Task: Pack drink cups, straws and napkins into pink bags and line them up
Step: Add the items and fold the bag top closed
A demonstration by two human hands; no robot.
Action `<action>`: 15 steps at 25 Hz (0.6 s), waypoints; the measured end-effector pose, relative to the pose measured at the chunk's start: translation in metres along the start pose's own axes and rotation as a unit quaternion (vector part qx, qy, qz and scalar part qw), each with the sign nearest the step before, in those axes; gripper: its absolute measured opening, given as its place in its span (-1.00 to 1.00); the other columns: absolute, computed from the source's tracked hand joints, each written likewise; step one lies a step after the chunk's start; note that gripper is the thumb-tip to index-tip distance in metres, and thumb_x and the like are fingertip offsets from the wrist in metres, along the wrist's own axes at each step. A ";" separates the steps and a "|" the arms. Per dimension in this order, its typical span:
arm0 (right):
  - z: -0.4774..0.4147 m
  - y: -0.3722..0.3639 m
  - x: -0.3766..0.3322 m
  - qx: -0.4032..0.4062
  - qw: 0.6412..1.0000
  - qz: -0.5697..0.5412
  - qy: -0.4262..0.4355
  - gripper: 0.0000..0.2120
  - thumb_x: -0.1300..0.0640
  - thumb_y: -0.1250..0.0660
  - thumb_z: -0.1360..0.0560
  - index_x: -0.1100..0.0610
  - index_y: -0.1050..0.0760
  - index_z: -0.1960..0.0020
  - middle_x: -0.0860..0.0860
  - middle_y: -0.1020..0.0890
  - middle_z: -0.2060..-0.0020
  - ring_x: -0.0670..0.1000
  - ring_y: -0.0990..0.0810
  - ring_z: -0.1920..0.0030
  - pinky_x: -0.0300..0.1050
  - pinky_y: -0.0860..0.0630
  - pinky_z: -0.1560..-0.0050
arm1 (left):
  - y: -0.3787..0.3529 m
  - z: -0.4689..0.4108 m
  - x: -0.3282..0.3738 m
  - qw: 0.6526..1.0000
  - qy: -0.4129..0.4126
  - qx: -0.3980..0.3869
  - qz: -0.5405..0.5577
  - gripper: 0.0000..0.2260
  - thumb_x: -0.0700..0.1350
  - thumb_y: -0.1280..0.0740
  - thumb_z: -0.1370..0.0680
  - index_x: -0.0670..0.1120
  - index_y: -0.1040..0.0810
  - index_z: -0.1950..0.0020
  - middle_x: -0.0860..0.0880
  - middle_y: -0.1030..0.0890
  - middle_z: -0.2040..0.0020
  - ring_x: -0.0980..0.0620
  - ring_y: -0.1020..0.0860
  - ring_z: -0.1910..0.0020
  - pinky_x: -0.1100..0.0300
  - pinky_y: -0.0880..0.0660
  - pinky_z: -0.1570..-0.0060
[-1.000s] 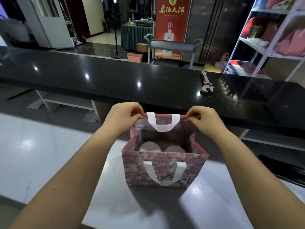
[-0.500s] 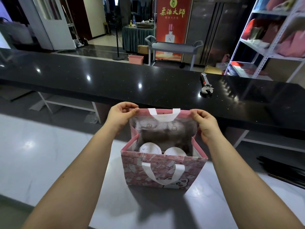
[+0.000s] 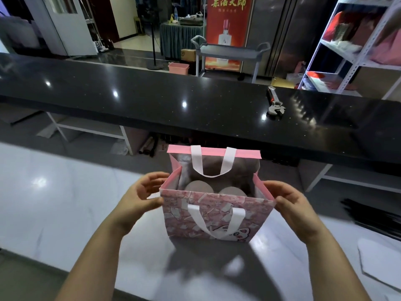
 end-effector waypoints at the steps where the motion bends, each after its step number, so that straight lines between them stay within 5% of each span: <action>1: -0.001 -0.007 0.002 -0.016 1.000 0.007 -0.005 -0.27 -0.34 -0.53 -0.15 0.02 -0.58 -0.20 0.06 -0.63 -0.14 0.08 -0.60 -0.18 -0.04 -0.56 -0.13 | -0.008 -0.001 -0.003 1.000 0.000 0.008 -0.008 -0.41 0.09 -0.65 -0.17 0.07 -0.60 -0.17 -0.08 -0.64 -0.13 -0.06 -0.62 -0.11 0.14 -0.59 0.05; 3: -0.005 -0.017 0.004 -0.032 0.999 -0.012 0.001 -0.25 -0.28 -0.54 -0.18 0.05 -0.53 -0.27 0.06 -0.62 -0.18 0.04 -0.59 -0.20 0.00 -0.55 -0.17 | -0.023 -0.008 -0.004 0.998 -0.019 0.060 0.001 -0.58 -0.06 -0.61 -0.28 0.04 -0.65 -0.11 -0.08 -0.68 -0.06 -0.09 -0.64 -0.06 0.16 -0.60 0.10; 6: -0.008 -0.019 0.009 0.020 0.999 -0.033 -0.002 -0.63 -0.01 -0.46 -0.35 -0.02 -0.62 -0.15 0.07 -0.68 -0.06 0.08 -0.62 -0.13 0.04 -0.58 -0.15 | -0.030 -0.014 -0.005 0.995 -0.048 0.079 0.030 -0.67 -0.23 -0.47 -0.41 -0.15 -0.63 -0.17 -0.12 -0.68 -0.09 -0.10 -0.64 -0.10 0.17 -0.60 0.07; 10: -0.009 -0.021 0.016 0.045 0.998 -0.053 -0.002 -0.75 0.05 -0.38 -0.42 0.05 -0.65 -0.07 0.12 -0.69 0.01 0.12 -0.63 -0.05 -0.06 -0.60 -0.03 | -0.026 -0.012 -0.013 0.997 -0.042 0.040 0.049 -0.68 -0.23 -0.43 -0.43 -0.14 -0.63 -0.19 -0.14 -0.67 -0.09 -0.03 -0.64 -0.09 0.19 -0.58 0.03; 15: -0.017 -0.027 0.019 0.126 0.989 -0.076 0.028 -0.91 0.13 -0.39 -0.40 0.02 -0.65 0.12 -0.01 -0.69 0.20 -0.05 -0.64 0.15 -0.18 -0.60 0.14 | -0.037 -0.019 -0.018 0.990 -0.037 0.120 0.068 -0.87 -0.13 -0.42 -0.41 0.01 -0.72 0.08 -0.02 -0.71 0.15 0.09 -0.66 0.15 0.27 -0.58 0.22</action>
Point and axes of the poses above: each hand's wrist, its own z-axis away from the middle knuckle, its own y-axis out of the back of the hand, x = y × z, the point moved 3 cm from there along -z, towards the middle knuckle
